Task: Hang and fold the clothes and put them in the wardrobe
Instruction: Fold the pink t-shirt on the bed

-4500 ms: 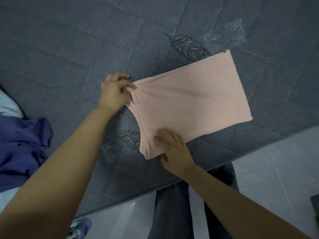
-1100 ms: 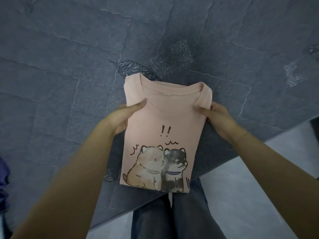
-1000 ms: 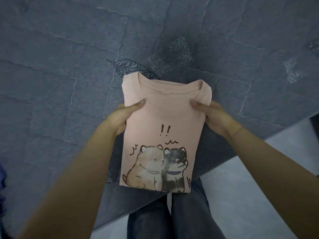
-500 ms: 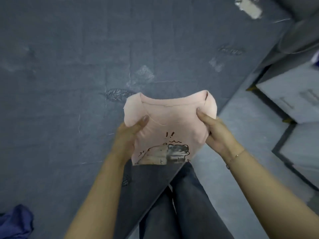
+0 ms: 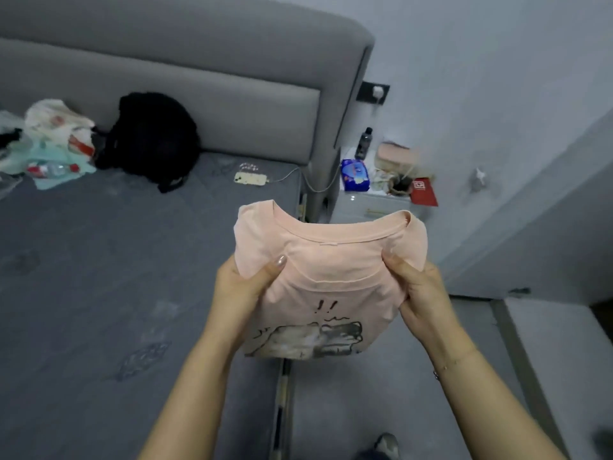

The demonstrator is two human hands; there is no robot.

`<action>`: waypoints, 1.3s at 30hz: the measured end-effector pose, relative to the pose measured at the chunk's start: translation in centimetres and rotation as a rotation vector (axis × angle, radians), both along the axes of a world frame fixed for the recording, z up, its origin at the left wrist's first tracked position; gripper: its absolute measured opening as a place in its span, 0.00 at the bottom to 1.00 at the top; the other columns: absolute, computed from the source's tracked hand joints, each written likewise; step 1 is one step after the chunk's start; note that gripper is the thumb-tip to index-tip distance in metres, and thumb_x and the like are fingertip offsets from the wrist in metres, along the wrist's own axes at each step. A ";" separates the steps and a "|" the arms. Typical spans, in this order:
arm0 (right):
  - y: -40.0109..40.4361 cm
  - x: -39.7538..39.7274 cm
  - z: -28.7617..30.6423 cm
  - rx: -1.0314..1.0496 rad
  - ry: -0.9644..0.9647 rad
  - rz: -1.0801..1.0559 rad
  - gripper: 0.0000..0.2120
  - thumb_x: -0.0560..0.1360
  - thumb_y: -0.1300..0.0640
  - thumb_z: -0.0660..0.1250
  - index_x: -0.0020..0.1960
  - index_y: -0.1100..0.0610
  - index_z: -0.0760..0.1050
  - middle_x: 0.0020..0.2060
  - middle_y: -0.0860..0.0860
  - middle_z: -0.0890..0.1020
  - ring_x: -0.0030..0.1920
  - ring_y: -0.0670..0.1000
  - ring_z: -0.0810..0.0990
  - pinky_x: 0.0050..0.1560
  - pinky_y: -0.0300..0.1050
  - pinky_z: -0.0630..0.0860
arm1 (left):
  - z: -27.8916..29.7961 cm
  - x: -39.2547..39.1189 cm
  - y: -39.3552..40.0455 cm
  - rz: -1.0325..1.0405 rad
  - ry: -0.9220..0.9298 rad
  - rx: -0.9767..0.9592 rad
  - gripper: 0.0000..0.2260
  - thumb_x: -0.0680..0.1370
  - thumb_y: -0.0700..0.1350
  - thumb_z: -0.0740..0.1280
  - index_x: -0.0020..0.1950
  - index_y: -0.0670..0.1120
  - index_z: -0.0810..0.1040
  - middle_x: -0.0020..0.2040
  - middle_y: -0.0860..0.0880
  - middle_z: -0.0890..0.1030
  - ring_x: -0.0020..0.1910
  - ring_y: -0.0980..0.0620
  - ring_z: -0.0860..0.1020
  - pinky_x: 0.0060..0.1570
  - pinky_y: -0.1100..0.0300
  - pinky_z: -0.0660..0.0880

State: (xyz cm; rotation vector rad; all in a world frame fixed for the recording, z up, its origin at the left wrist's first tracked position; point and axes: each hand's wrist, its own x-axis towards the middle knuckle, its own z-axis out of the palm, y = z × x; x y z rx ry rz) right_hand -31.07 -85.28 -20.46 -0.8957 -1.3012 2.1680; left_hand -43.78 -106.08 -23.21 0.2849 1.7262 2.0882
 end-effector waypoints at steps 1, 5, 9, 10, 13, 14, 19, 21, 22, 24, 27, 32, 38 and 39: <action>1.6 1.3 1.7 0.022 0.010 -0.056 0.13 0.67 0.60 0.74 0.51 0.62 0.83 0.50 0.60 0.85 0.50 0.55 0.85 0.45 0.45 0.82 | 1.5 0.3 2.3 -0.058 0.027 0.005 0.13 0.71 0.47 0.76 0.55 0.52 0.83 0.53 0.52 0.85 0.54 0.54 0.83 0.48 0.62 0.79; 8.1 7.8 7.6 0.101 0.065 -0.290 0.14 0.65 0.60 0.76 0.49 0.63 0.83 0.47 0.59 0.86 0.46 0.54 0.85 0.42 0.43 0.81 | 6.8 3.2 12.1 -0.236 0.086 0.070 0.17 0.70 0.48 0.76 0.57 0.47 0.81 0.54 0.50 0.85 0.54 0.52 0.83 0.49 0.61 0.79; 14.3 15.3 13.0 0.239 0.108 -0.488 0.12 0.62 0.59 0.76 0.44 0.59 0.83 0.42 0.55 0.86 0.42 0.51 0.86 0.36 0.40 0.80 | 11.4 8.2 21.9 -0.409 0.124 0.138 0.13 0.70 0.44 0.77 0.53 0.47 0.84 0.52 0.48 0.85 0.52 0.51 0.83 0.43 0.64 0.79; 15.8 17.4 14.2 0.295 0.099 -0.527 0.10 0.62 0.58 0.76 0.43 0.58 0.83 0.41 0.54 0.87 0.40 0.50 0.86 0.35 0.39 0.80 | 12.5 9.6 24.3 -0.448 0.135 0.150 0.12 0.70 0.44 0.77 0.53 0.48 0.84 0.51 0.49 0.85 0.52 0.51 0.84 0.44 0.63 0.79; 20.4 23.8 17.7 0.478 0.046 -0.607 0.13 0.61 0.52 0.77 0.43 0.56 0.83 0.39 0.51 0.87 0.39 0.49 0.86 0.34 0.38 0.80 | 15.9 14.3 31.3 -0.531 0.181 0.178 0.20 0.67 0.49 0.77 0.57 0.46 0.82 0.52 0.50 0.85 0.53 0.51 0.83 0.52 0.54 0.78; 22.0 26.1 18.8 0.538 0.025 -0.631 0.14 0.61 0.50 0.77 0.43 0.55 0.83 0.40 0.51 0.87 0.40 0.50 0.86 0.35 0.40 0.81 | 17.1 16.0 33.6 -0.544 0.202 0.190 0.20 0.66 0.51 0.77 0.56 0.47 0.82 0.52 0.51 0.85 0.52 0.52 0.83 0.51 0.54 0.78; 29.0 36.3 23.6 0.749 0.076 -0.728 0.13 0.60 0.46 0.79 0.42 0.50 0.85 0.42 0.52 0.87 0.43 0.49 0.85 0.40 0.41 0.81 | 22.3 24.7 43.5 -0.664 0.256 0.302 0.12 0.70 0.44 0.77 0.52 0.46 0.83 0.48 0.50 0.86 0.48 0.52 0.84 0.40 0.63 0.79; 31.3 39.5 25.1 0.786 0.127 -0.761 0.12 0.62 0.50 0.79 0.45 0.51 0.86 0.44 0.53 0.87 0.45 0.50 0.86 0.41 0.39 0.80 | 24.2 27.7 46.5 -0.709 0.278 0.347 0.16 0.68 0.45 0.77 0.55 0.46 0.82 0.50 0.50 0.86 0.49 0.51 0.84 0.43 0.61 0.79; 32.2 41.0 25.8 0.802 0.133 -0.785 0.13 0.62 0.50 0.79 0.46 0.51 0.86 0.44 0.53 0.87 0.46 0.50 0.86 0.42 0.39 0.80 | 25.2 29.1 47.8 -0.736 0.286 0.366 0.17 0.68 0.46 0.77 0.56 0.46 0.82 0.50 0.50 0.86 0.50 0.51 0.84 0.44 0.60 0.79; 33.9 43.7 27.0 0.828 0.126 -0.840 0.14 0.62 0.49 0.80 0.46 0.52 0.86 0.43 0.53 0.87 0.45 0.50 0.86 0.41 0.39 0.79 | 26.7 31.7 50.5 -0.797 0.287 0.401 0.17 0.69 0.45 0.77 0.57 0.46 0.81 0.51 0.50 0.86 0.50 0.51 0.84 0.42 0.62 0.80; 36.1 47.4 28.5 0.852 0.150 -0.934 0.17 0.59 0.47 0.81 0.44 0.53 0.86 0.42 0.54 0.87 0.42 0.49 0.85 0.39 0.39 0.79 | 28.4 35.2 54.6 -0.874 0.292 0.443 0.14 0.71 0.44 0.76 0.56 0.48 0.82 0.50 0.51 0.86 0.49 0.53 0.84 0.40 0.65 0.79; 40.1 50.9 29.8 0.872 0.193 -1.094 0.12 0.60 0.52 0.80 0.42 0.53 0.86 0.41 0.53 0.87 0.42 0.47 0.84 0.39 0.39 0.79 | 30.6 39.1 61.8 -1.011 0.284 0.502 0.09 0.73 0.41 0.75 0.52 0.48 0.84 0.50 0.48 0.86 0.49 0.50 0.84 0.40 0.63 0.79; 47.0 51.3 30.4 0.881 0.282 -1.295 0.05 0.68 0.64 0.77 0.41 0.55 0.86 0.42 0.53 0.86 0.40 0.46 0.83 0.39 0.39 0.79 | 32.3 41.1 73.0 -1.107 0.291 0.538 0.14 0.69 0.45 0.77 0.54 0.48 0.83 0.50 0.49 0.86 0.49 0.49 0.84 0.43 0.57 0.80; 48.4 51.4 30.7 0.873 0.289 -1.332 0.05 0.67 0.64 0.77 0.41 0.56 0.86 0.41 0.53 0.86 0.40 0.46 0.83 0.40 0.40 0.79 | 32.6 41.4 75.0 -1.130 0.293 0.540 0.15 0.68 0.47 0.78 0.54 0.48 0.83 0.51 0.50 0.86 0.50 0.49 0.84 0.45 0.55 0.80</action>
